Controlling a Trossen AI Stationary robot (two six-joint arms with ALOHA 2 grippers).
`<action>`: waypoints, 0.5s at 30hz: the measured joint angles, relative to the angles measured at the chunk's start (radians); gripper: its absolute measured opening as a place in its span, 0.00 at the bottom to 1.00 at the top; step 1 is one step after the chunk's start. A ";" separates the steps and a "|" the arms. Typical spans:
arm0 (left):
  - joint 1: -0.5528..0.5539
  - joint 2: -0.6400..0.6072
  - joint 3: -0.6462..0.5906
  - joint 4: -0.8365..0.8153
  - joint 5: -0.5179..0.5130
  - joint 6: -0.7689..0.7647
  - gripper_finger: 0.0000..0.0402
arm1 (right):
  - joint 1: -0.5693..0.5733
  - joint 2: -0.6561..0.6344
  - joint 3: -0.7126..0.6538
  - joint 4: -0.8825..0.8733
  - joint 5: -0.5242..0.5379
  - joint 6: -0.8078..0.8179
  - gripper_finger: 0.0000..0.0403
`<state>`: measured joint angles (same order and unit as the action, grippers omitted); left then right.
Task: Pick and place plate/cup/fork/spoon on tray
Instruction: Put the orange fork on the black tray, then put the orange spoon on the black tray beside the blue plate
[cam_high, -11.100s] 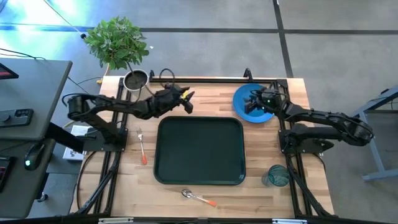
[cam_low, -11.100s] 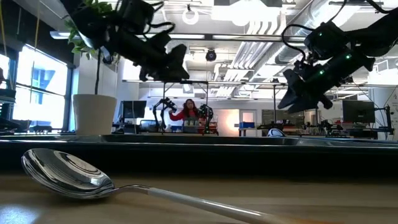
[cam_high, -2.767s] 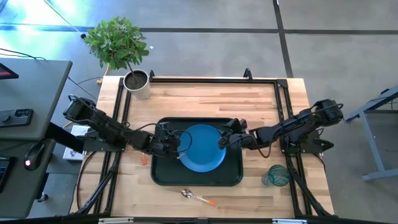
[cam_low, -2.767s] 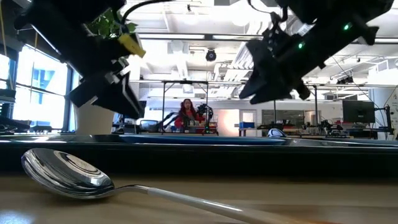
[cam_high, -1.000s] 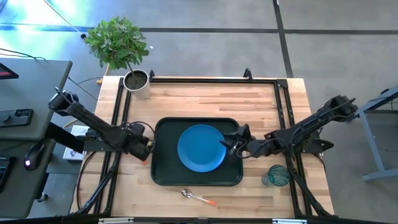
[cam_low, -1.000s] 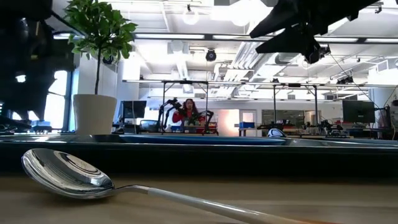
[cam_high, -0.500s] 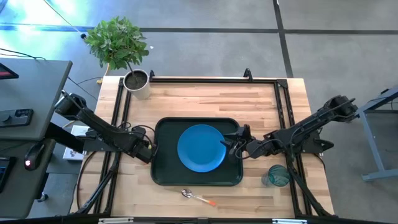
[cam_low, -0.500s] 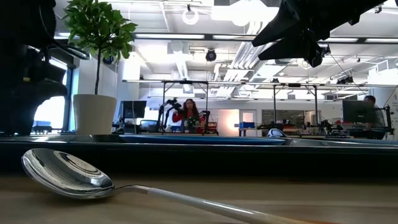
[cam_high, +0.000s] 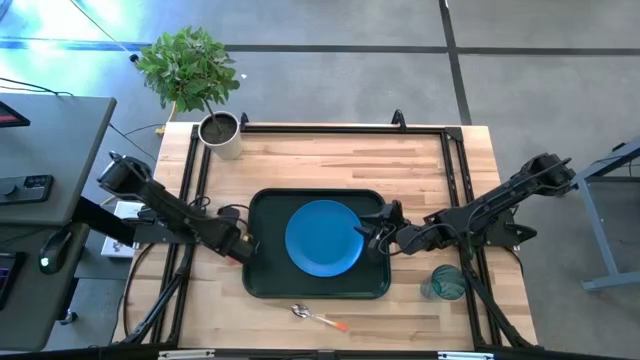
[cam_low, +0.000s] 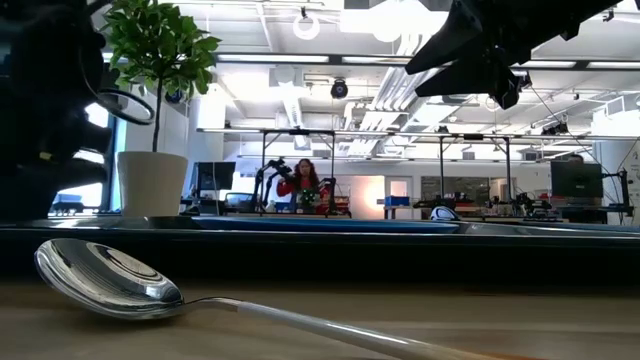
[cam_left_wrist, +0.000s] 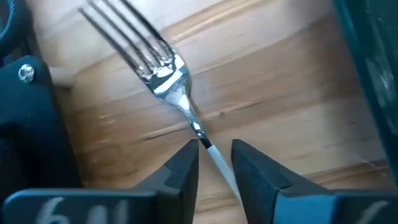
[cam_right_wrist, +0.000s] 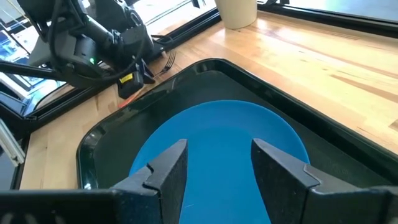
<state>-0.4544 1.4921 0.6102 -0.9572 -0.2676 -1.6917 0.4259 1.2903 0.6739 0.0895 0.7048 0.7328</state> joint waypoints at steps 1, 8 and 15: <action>0.003 0.009 0.000 0.003 -0.001 0.030 0.19 | 0.000 0.000 0.000 0.000 0.000 0.000 0.42; 0.006 -0.003 0.037 -0.035 -0.052 0.130 0.06 | 0.000 0.022 0.000 -0.004 0.025 0.023 0.42; 0.001 -0.095 0.111 -0.191 -0.115 0.125 0.01 | -0.001 0.082 0.000 0.004 0.027 0.053 0.42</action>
<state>-0.4538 1.3968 0.7207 -1.1481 -0.3828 -1.5663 0.4252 1.3727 0.6739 0.0930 0.7320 0.7860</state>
